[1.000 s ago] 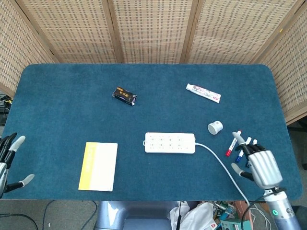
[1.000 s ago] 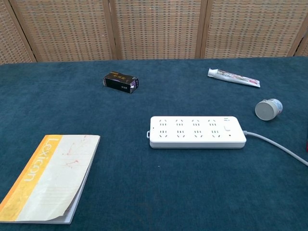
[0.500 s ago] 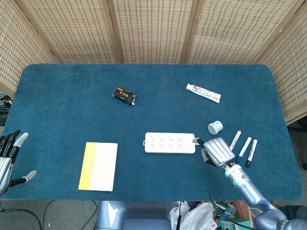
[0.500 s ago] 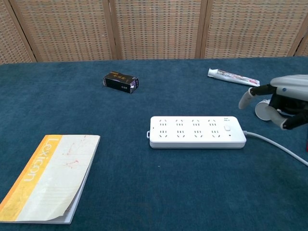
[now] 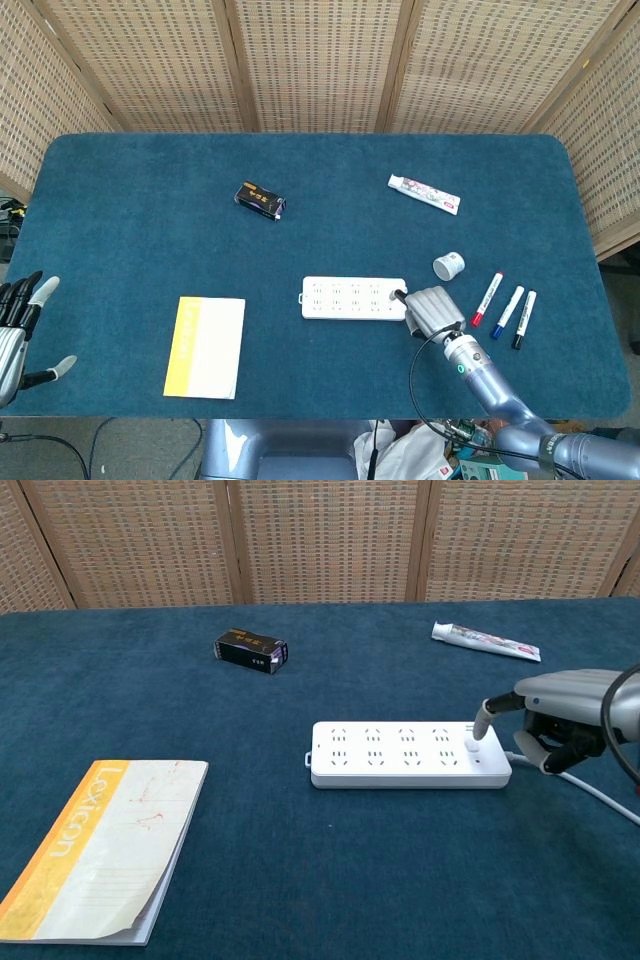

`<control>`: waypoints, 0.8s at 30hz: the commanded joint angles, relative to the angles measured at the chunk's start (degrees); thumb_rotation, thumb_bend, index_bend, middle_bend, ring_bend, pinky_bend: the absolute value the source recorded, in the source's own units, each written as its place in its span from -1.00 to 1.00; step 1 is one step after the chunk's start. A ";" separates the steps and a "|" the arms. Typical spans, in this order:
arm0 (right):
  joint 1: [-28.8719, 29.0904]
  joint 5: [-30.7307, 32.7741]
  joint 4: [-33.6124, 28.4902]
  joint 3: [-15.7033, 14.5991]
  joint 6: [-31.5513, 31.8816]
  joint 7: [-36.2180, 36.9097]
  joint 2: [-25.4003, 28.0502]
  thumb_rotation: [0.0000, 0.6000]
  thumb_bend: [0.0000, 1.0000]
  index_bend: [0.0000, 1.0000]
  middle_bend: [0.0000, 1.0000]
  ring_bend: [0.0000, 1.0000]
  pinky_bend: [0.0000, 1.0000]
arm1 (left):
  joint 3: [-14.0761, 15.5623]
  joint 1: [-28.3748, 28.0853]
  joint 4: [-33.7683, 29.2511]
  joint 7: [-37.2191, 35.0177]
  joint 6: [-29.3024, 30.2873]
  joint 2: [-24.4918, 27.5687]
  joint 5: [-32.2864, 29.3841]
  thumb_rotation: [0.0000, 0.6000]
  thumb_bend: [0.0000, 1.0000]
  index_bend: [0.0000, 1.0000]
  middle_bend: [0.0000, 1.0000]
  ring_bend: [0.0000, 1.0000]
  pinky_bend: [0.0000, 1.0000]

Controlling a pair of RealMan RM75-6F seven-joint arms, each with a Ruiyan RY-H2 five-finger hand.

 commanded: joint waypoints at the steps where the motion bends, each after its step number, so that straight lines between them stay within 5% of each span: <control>1: 0.90 1.17 0.35 -0.86 0.23 -1.66 -0.97 1.00 0.49 -0.47 0.69 0.83 1.00 | -0.01 0.02 -0.04 -0.03 0.08 0.01 -0.03 1.00 -1.00 -1.00 -1.00 -1.00 -1.00; 24: 5.09 8.65 0.67 -1.97 2.65 -6.04 -2.72 1.00 0.49 -0.43 0.69 0.83 1.00 | -0.09 -0.24 -0.35 0.42 -0.19 0.01 -0.61 1.00 -1.00 -1.00 -1.00 -1.00 -1.00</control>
